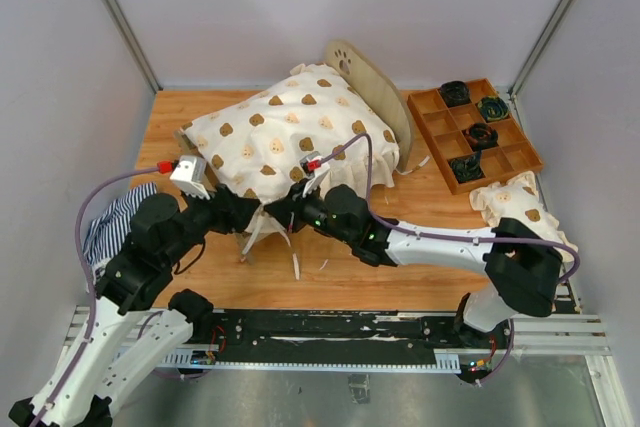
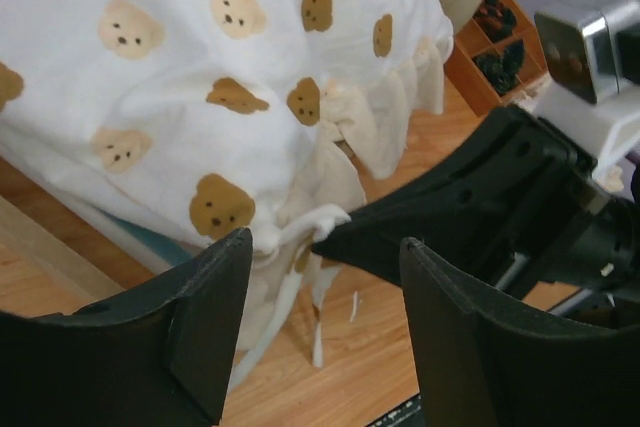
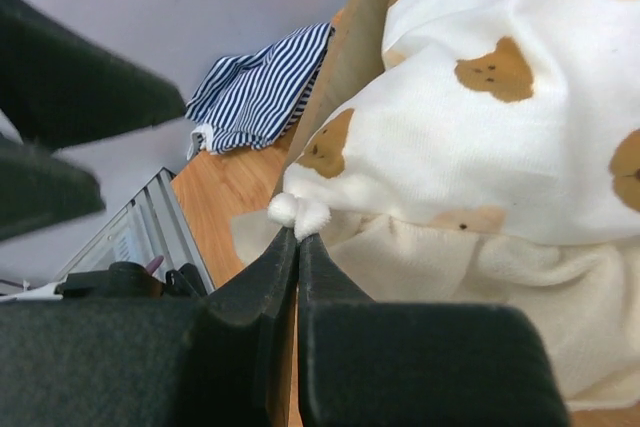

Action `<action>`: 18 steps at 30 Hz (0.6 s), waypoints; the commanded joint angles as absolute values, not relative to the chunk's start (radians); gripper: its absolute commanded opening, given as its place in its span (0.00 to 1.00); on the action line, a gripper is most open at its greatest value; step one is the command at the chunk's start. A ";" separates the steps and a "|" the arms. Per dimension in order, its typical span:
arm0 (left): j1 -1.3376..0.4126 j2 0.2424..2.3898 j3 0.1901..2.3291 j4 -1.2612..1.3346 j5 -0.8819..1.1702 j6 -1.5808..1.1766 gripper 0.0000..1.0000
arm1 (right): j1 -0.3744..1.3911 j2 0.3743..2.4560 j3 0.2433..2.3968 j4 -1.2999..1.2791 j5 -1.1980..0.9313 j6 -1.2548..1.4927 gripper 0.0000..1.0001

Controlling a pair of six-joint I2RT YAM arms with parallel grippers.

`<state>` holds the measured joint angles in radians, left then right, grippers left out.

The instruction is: Set up the pet bed

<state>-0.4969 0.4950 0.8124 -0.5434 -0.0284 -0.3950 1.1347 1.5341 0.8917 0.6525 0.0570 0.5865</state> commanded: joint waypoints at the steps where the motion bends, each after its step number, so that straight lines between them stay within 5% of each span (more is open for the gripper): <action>1: -0.497 0.505 0.766 -0.495 0.130 -0.448 0.63 | 1.075 1.524 0.944 0.621 0.015 0.618 0.00; 18: -0.497 0.669 0.738 -0.446 0.179 -0.372 0.53 | 0.962 1.536 0.997 0.598 -0.034 0.625 0.00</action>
<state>-0.4969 0.6319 0.7403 -0.4789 0.1497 -0.4099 0.9894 1.5330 0.9585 0.5945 -0.0212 0.6205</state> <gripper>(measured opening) 0.537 0.011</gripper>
